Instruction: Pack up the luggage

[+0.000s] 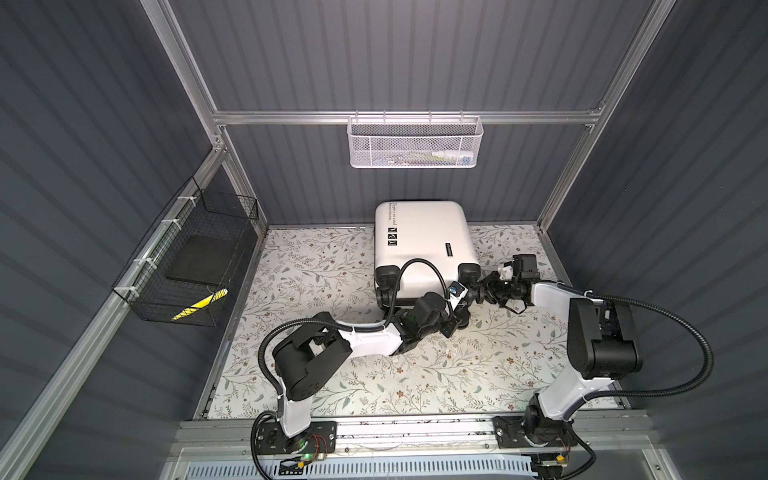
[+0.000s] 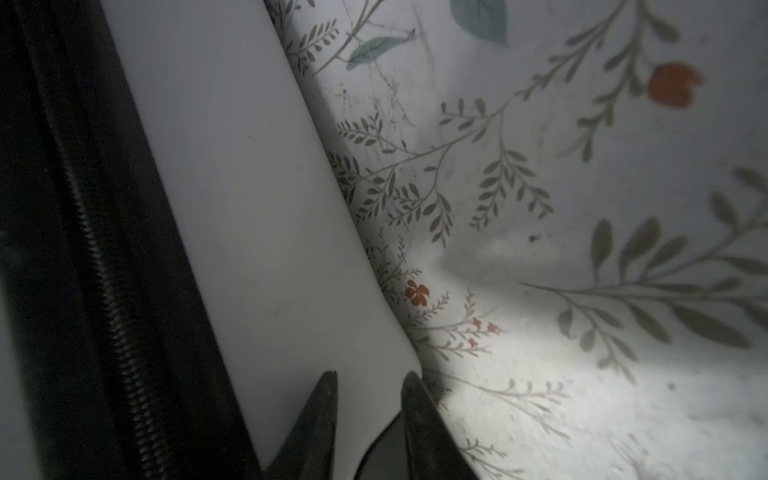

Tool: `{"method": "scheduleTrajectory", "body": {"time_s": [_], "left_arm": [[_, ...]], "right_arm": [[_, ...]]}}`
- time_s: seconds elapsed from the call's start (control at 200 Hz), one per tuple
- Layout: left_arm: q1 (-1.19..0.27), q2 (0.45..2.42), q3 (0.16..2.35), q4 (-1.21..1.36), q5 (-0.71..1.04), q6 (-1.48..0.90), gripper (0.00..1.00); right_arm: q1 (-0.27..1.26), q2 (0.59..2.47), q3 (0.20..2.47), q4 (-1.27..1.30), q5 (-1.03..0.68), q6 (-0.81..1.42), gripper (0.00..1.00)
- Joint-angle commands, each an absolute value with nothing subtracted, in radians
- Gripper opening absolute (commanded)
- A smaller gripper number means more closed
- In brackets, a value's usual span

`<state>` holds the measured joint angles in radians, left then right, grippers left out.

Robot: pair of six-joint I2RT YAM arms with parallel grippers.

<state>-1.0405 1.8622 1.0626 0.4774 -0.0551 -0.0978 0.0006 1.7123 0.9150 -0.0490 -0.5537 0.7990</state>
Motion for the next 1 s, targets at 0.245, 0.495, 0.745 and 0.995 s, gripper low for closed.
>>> {"method": "scheduleTrajectory", "body": {"time_s": [0.245, 0.495, 0.745, 0.995], "left_arm": [[-1.077, 1.797, 1.007, 0.555, 0.018, -0.114, 0.0], [-1.076, 1.683, 0.911, 0.52, -0.035, -0.107, 0.09], [-1.077, 1.498, 0.849, 0.365, -0.111, -0.096, 0.33], [-1.076, 1.347, 0.882, 0.168, -0.251, -0.105, 0.76]], "right_arm": [[0.218, 1.69, 0.882, 0.066, -0.574, 0.926, 0.29], [0.173, 1.621, 0.857, -0.02, -0.548, 0.88, 0.33], [0.088, 1.489, 0.848, -0.172, -0.522, 0.81, 0.57], [0.034, 1.369, 0.931, -0.365, -0.493, 0.692, 0.69]]}}
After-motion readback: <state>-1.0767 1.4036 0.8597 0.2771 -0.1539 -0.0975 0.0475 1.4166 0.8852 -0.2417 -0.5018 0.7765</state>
